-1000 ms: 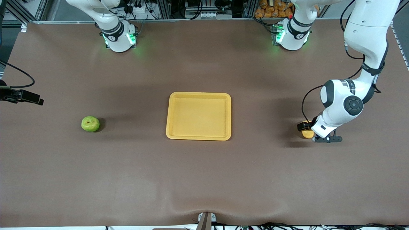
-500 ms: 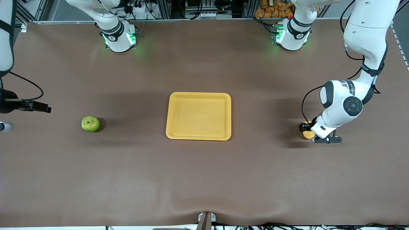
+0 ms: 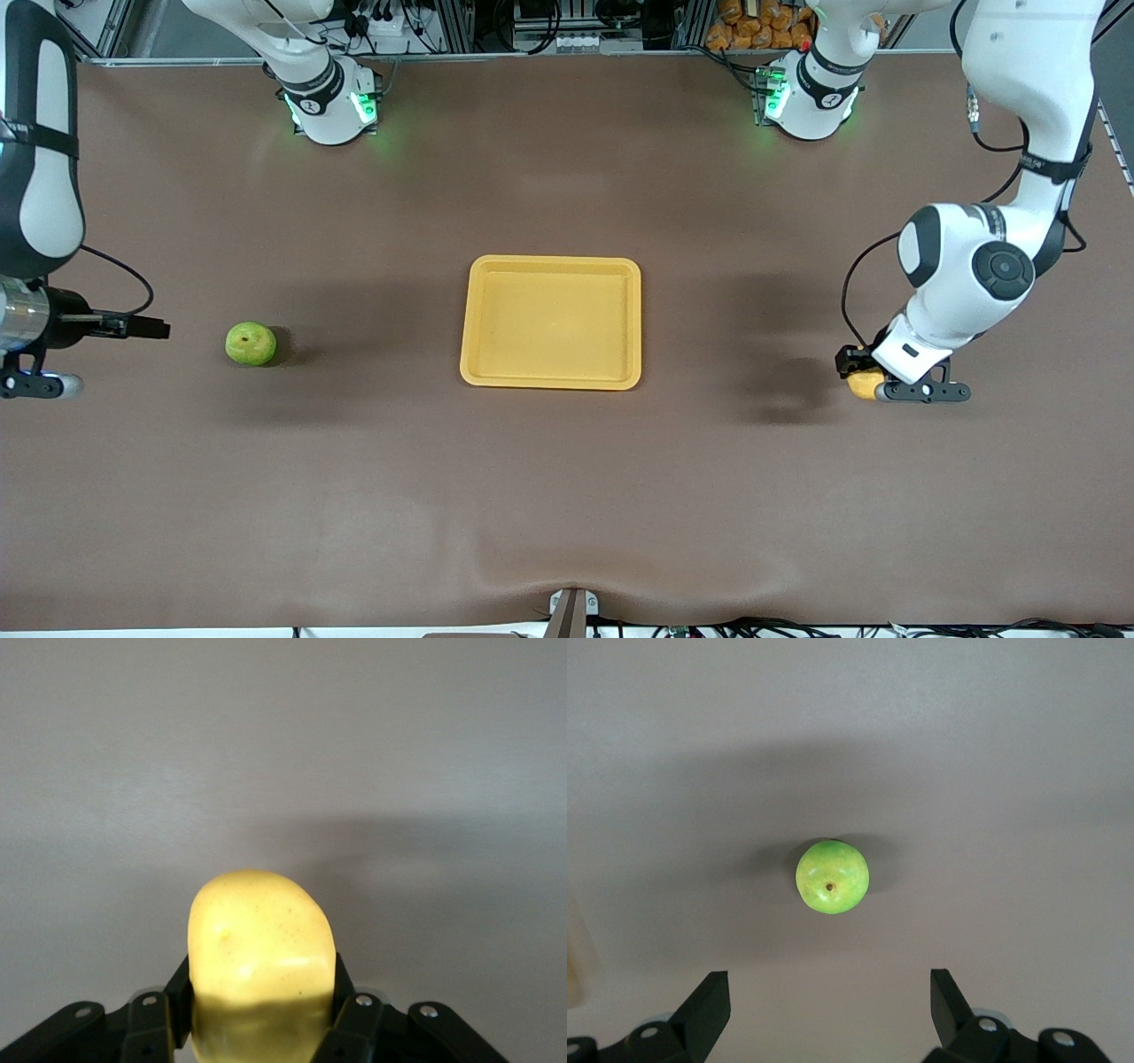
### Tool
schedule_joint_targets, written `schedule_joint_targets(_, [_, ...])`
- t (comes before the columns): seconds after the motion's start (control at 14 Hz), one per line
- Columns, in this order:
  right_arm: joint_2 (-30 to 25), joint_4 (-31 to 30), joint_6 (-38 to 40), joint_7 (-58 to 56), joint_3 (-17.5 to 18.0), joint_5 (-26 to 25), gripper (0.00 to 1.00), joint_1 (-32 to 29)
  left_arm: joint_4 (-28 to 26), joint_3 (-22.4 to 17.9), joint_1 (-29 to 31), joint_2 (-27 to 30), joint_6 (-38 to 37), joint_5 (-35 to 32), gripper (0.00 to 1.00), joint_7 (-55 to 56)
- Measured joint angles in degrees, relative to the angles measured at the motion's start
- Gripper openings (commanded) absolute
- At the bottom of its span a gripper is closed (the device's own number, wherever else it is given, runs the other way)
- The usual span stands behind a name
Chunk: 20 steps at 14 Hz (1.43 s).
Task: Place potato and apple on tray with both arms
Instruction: 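Lift the potato with the left gripper while the right gripper reaches the apple, then carry the potato to the tray while the right gripper grasps the apple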
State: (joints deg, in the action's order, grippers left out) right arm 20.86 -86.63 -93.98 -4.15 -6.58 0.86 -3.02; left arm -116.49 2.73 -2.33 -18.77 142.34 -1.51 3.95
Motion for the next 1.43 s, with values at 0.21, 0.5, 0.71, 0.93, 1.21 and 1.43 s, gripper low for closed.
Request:
schedule_joint_targets(0.21, [2.1,-0.5,-1.2,0.0,0.1,0.6,1.00,0.0,0.7,3.9,-0.9,4.3,-5.8,0.0,0.00,4.9])
schedule_joint_targets(0.5, [4.2,-6.0,-9.8,-0.4,0.1,2.4,1.00,0.0,2.5,10.6,-1.3,6.8,-12.1,0.0,0.00,12.6])
schedule_joint_targets(0.71, [5.4,-8.5,-12.2,-1.8,0.2,2.4,1.00,0.0,4.8,13.9,-4.2,6.7,-15.7,0.0,0.00,19.9])
schedule_joint_targets(0.93, [7.6,-9.0,-13.3,-2.2,0.3,2.4,1.00,0.0,6.7,14.4,-11.7,4.6,-16.4,0.0,0.00,28.9])
schedule_joint_targets(1.21, [9.9,-9.3,-14.6,-2.3,0.3,2.4,1.00,0.0,15.1,14.2,-21.4,-5.9,-16.3,-1.7,0.00,39.8])
schedule_joint_targets(1.43, [10.8,-12.1,-19.1,-2.3,0.3,2.4,1.00,0.0,20.3,14.2,-26.3,-14.3,-16.3,-10.9,0.00,48.8])
